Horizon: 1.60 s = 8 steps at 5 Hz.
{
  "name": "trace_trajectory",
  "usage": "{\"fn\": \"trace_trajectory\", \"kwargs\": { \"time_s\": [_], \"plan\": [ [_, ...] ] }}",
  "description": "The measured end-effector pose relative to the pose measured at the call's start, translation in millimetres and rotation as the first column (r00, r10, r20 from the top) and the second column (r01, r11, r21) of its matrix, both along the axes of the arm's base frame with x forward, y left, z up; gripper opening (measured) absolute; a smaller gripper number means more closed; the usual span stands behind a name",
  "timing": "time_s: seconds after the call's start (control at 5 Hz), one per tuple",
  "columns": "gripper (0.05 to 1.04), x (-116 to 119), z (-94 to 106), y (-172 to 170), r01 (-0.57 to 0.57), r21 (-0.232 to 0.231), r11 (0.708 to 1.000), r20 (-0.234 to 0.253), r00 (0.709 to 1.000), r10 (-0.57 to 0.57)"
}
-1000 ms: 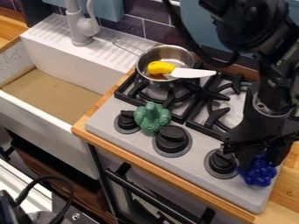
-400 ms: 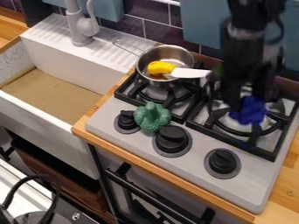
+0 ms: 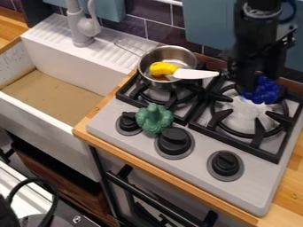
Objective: Move the blueberries to the top center side of the burner
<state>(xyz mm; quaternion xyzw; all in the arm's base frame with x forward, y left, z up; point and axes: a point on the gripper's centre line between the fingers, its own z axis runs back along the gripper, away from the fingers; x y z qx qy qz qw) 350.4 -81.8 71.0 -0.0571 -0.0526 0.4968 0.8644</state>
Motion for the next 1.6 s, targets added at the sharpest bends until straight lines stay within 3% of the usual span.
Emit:
{"fn": "trace_trajectory", "kwargs": {
  "time_s": [0.6, 1.0, 1.2, 1.4, 1.6],
  "plan": [
    [0.597, 39, -26.7, -10, -0.091, 0.081, 0.993, 0.033, 0.996, 0.088],
    [0.606, 41, -29.7, -1, -0.105, 0.103, 0.989, 0.031, 0.994, 0.102],
    [0.677, 39, -29.7, 5, -0.106, 0.1, 0.989, 0.011, 0.994, 0.105],
    [0.945, 39, -22.7, 9, -0.083, 0.073, 0.994, -0.047, 0.995, 0.087],
    [0.999, 38, -23.1, 14, -0.086, 0.074, 0.994, -0.06, 0.994, 0.091]
  ]
}}
